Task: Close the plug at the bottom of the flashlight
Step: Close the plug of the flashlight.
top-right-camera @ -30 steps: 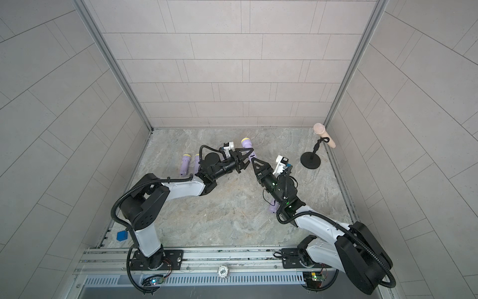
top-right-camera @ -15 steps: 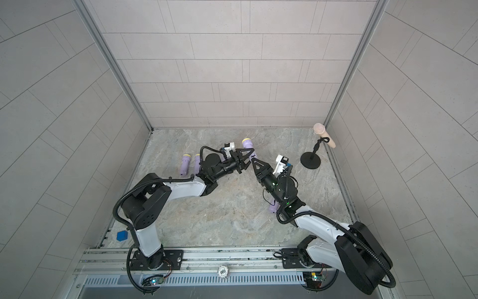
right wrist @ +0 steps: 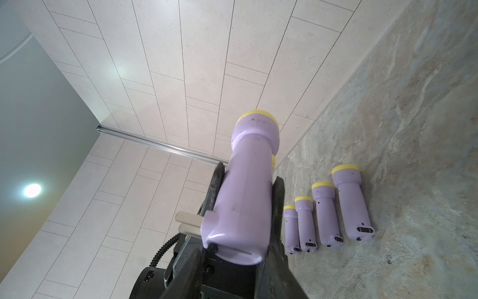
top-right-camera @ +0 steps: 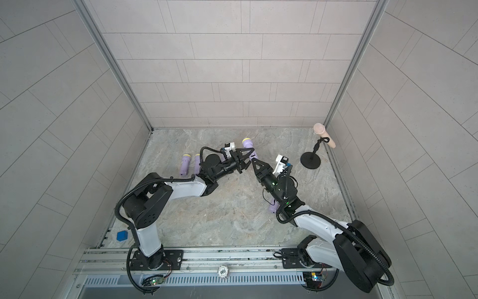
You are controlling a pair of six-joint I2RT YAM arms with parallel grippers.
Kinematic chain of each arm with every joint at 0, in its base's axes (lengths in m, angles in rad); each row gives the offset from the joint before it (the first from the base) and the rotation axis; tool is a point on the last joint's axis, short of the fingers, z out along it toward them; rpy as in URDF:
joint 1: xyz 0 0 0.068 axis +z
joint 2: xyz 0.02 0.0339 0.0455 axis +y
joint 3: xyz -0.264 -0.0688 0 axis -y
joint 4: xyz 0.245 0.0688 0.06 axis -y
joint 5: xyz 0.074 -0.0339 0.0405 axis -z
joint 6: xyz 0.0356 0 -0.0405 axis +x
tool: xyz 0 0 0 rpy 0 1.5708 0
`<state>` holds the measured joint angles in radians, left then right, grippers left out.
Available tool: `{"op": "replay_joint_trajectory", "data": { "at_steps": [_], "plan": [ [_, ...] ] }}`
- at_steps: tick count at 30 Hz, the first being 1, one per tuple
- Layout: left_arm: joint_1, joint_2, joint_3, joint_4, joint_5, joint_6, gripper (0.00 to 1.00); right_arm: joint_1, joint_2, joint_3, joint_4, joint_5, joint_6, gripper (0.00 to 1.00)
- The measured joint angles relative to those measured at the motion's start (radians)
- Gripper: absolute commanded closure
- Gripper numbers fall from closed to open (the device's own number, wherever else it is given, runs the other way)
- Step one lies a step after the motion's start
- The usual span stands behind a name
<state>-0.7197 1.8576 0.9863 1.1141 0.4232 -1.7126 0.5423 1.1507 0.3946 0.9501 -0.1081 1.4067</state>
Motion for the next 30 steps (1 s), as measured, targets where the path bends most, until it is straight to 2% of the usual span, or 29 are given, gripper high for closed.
{"op": "replay_joint_trajectory", "data": {
  "at_steps": [19, 30],
  "plan": [
    [-0.006, 0.001, 0.0, 0.018, -0.004, -0.008, 1.0, -0.016, -0.001, 0.0, 0.01, -0.002, -0.004, 0.6],
    [-0.008, 0.002, 0.001, 0.023, -0.018, -0.012, 1.0, -0.02, -0.001, 0.0, 0.011, -0.005, -0.011, 0.65]
  ]
}}
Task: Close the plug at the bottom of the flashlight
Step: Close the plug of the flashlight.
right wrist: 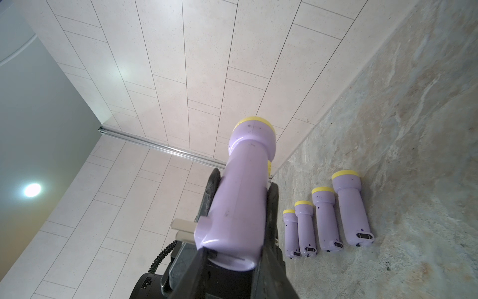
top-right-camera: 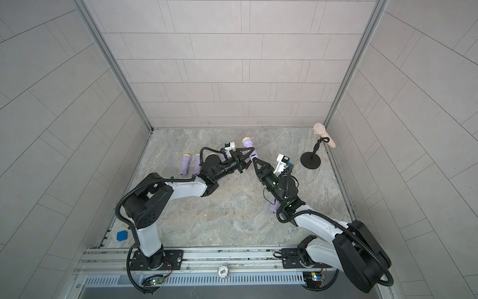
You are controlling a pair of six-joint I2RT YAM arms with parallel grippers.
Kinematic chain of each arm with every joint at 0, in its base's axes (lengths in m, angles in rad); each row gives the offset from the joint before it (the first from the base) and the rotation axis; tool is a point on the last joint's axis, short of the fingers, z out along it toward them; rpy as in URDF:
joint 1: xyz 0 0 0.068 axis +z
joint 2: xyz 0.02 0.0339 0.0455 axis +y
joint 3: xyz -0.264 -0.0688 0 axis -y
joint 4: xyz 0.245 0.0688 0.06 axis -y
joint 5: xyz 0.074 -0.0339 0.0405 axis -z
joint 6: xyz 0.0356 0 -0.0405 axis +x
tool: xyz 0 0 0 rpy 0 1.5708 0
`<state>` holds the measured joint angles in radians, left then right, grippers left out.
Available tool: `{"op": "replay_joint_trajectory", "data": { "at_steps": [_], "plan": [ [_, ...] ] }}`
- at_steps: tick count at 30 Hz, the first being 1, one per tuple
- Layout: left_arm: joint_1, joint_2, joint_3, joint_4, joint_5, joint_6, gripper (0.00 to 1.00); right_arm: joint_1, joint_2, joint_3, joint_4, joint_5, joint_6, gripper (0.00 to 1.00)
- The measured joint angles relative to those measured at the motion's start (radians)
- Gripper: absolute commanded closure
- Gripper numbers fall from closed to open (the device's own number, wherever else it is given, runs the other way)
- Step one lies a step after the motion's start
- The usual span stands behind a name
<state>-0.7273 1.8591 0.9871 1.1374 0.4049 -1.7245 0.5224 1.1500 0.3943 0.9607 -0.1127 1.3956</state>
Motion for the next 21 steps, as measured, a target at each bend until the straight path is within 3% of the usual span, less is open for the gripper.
{"op": "replay_joint_trajectory", "data": {
  "at_steps": [21],
  "plan": [
    [-0.005, 0.0, 0.002, 0.018, -0.017, -0.013, 1.0, -0.002, 0.0, 0.0, 0.002, 0.001, -0.005, 0.75]
  ]
}}
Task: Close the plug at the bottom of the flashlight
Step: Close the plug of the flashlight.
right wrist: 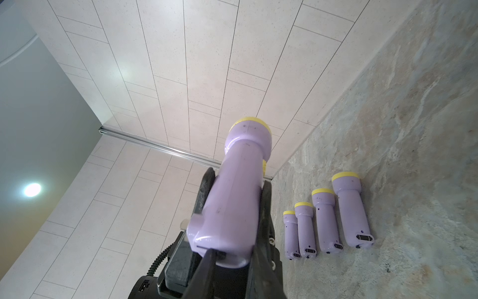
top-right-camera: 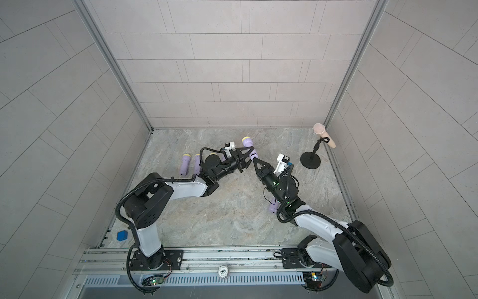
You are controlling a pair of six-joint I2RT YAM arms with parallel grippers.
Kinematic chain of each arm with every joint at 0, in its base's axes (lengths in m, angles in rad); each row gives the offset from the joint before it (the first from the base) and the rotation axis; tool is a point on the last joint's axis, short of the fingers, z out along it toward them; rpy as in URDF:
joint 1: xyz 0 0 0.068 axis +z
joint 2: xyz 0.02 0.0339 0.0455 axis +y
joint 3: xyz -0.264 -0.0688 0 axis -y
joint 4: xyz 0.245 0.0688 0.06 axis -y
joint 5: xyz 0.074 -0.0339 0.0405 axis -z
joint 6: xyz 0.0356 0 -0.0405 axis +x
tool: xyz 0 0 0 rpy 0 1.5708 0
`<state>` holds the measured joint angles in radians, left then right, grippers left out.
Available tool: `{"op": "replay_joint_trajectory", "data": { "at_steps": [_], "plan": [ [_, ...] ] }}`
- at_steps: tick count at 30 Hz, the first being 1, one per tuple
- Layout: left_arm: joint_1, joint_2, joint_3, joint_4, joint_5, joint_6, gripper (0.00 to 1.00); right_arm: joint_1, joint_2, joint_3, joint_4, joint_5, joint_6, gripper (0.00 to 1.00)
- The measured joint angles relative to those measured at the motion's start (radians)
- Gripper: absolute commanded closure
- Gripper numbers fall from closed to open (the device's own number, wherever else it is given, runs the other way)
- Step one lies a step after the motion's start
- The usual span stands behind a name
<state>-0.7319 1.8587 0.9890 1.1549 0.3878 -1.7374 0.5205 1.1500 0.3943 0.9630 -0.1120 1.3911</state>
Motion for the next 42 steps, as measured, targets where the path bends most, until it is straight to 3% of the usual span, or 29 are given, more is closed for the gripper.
{"op": "replay_joint_trajectory", "data": {
  "at_steps": [14, 32, 42],
  "plan": [
    [-0.004, 0.0, 0.006, 0.0, -0.001, 0.0, 1.0, -0.005, -0.033, 0.0, -0.051, 0.001, -0.004, 0.83],
    [-0.01, 0.0, 0.019, -0.036, 0.008, 0.0, 1.0, -0.01, -0.08, 0.0, -0.137, 0.012, -0.007, 0.79],
    [-0.008, 0.0, 0.021, -0.046, 0.028, 0.002, 1.0, -0.018, -0.177, 0.0, -0.284, 0.024, -0.048, 0.69]
  ]
}}
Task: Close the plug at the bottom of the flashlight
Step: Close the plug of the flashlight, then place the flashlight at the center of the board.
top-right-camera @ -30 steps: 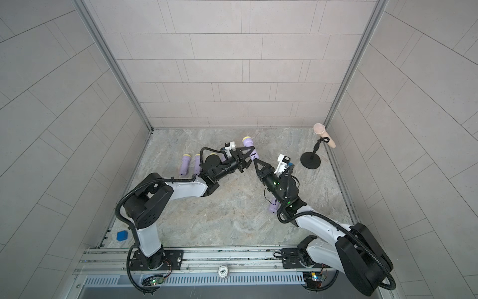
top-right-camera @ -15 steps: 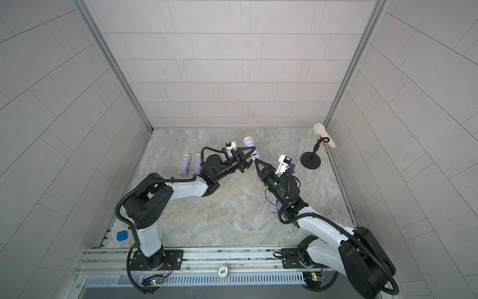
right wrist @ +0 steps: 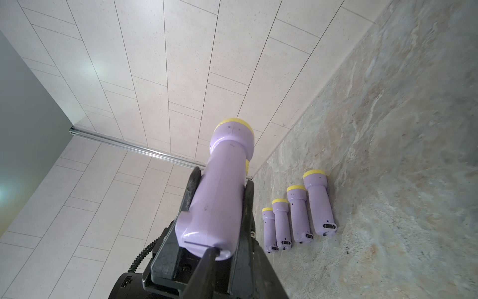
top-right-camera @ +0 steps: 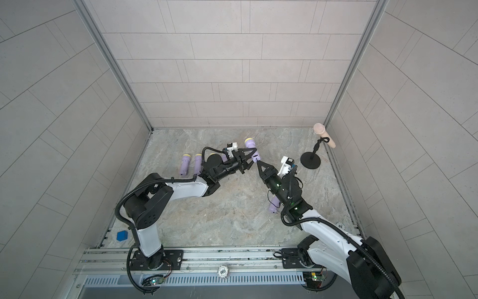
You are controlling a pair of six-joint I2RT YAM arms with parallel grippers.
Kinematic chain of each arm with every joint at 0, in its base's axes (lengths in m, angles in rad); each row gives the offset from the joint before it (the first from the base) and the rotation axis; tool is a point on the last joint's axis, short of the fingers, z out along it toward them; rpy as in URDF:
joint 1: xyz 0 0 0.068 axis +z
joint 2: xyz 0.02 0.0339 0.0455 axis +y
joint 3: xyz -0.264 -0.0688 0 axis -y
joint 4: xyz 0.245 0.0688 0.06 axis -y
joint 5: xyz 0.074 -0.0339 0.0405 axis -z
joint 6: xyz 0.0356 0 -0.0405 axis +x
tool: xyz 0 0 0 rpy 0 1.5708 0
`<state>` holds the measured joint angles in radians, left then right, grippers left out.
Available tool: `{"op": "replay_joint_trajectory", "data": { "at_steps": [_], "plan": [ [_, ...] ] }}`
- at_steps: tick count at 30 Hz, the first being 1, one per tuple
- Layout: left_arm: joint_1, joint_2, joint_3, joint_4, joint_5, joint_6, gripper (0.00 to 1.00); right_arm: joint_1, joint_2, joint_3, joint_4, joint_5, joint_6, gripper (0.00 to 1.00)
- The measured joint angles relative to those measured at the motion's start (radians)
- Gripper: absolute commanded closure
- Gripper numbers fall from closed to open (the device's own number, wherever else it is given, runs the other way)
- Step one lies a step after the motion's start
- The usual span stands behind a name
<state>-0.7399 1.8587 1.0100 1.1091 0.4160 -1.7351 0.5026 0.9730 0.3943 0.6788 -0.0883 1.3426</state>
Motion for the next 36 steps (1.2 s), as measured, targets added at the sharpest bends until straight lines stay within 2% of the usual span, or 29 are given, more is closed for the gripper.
{"op": "replay_joint_trajectory", "data": {
  "at_steps": [5, 12, 15, 22, 28, 31, 36],
  "plan": [
    [0.014, -0.003, 0.0, -0.034, 0.014, 0.027, 1.0, 0.0, -0.12, 0.004, -0.144, 0.011, -0.058, 0.61],
    [0.045, -0.043, 0.0, -0.222, 0.042, 0.132, 1.0, 0.0, -0.278, 0.107, -0.43, 0.006, -0.191, 0.37],
    [0.056, -0.072, 0.005, -0.362, 0.051, 0.21, 1.0, -0.001, -0.352, 0.142, -0.539, 0.021, -0.251, 0.21],
    [0.059, -0.107, 0.172, -0.903, 0.014, 0.486, 1.0, -0.006, -0.393, 0.245, -0.807, 0.048, -0.356, 0.02],
    [0.059, -0.107, 0.373, -1.322, -0.102, 0.714, 1.0, -0.006, -0.361, 0.361, -0.993, 0.047, -0.447, 0.0],
    [0.059, -0.085, 0.447, -1.451, -0.142, 0.784, 1.0, -0.006, -0.354, 0.38, -1.053, 0.047, -0.477, 0.01],
    [0.059, 0.035, 0.6, -1.629, -0.199, 0.875, 1.0, -0.006, -0.351, 0.381, -1.128, 0.04, -0.509, 0.0]
  ]
}}
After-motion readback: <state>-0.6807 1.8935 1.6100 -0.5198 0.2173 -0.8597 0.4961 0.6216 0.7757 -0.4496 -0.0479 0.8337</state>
